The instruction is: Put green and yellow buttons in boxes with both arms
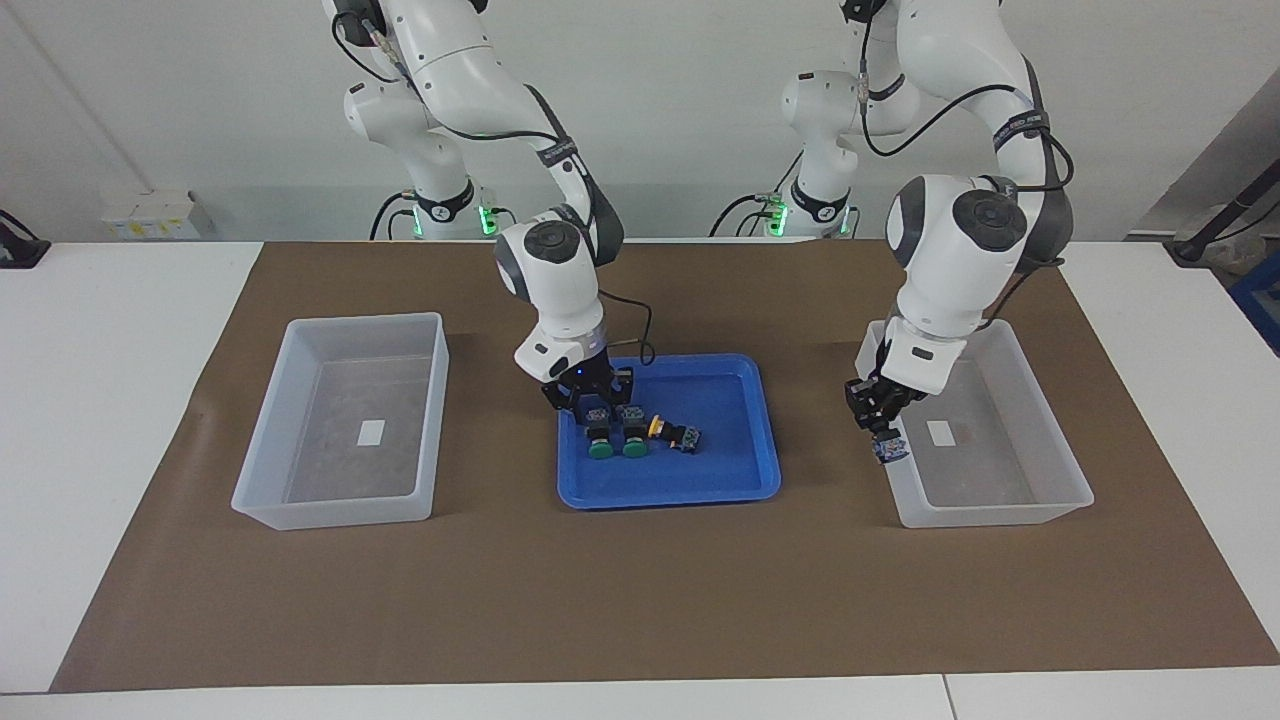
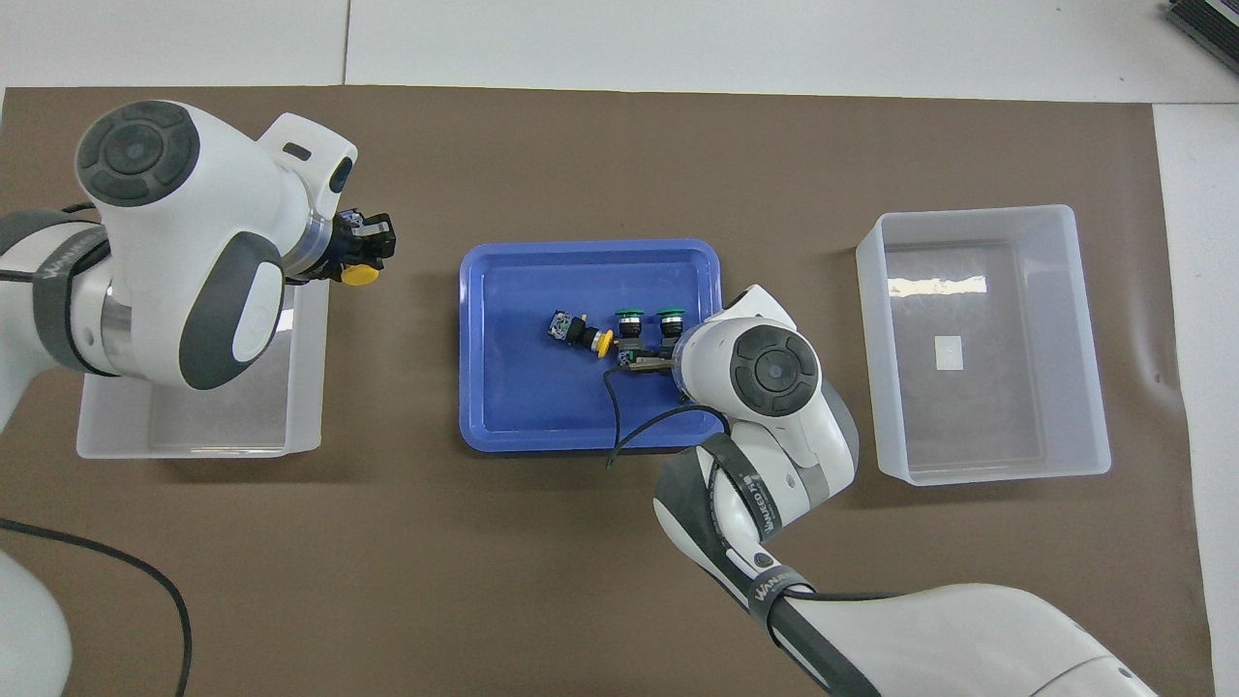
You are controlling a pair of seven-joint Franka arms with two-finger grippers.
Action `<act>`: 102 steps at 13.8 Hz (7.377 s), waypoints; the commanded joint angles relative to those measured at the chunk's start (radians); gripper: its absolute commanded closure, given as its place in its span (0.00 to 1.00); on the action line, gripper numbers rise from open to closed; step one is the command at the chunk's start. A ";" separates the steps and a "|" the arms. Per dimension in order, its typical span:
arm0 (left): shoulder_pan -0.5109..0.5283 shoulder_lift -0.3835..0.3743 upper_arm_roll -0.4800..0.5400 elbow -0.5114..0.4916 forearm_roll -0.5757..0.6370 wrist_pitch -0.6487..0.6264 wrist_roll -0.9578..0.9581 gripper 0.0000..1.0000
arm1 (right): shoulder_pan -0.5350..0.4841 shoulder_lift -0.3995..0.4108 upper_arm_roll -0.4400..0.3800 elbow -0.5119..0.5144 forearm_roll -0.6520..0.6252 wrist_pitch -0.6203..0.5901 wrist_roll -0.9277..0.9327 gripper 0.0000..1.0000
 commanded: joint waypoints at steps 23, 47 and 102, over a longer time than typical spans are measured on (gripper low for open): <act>0.120 -0.068 0.002 -0.049 -0.035 -0.114 0.359 0.40 | -0.568 -0.399 -0.002 -0.093 -0.013 -0.393 -0.671 1.00; -0.312 -0.027 -0.006 -0.180 -0.039 0.333 -0.960 0.51 | -0.638 -0.095 -0.003 -0.058 -0.013 -0.037 -0.628 0.03; -0.440 0.175 0.009 -0.184 0.088 0.521 -1.341 0.78 | -0.103 -0.075 0.086 -0.053 0.094 0.072 -0.122 0.00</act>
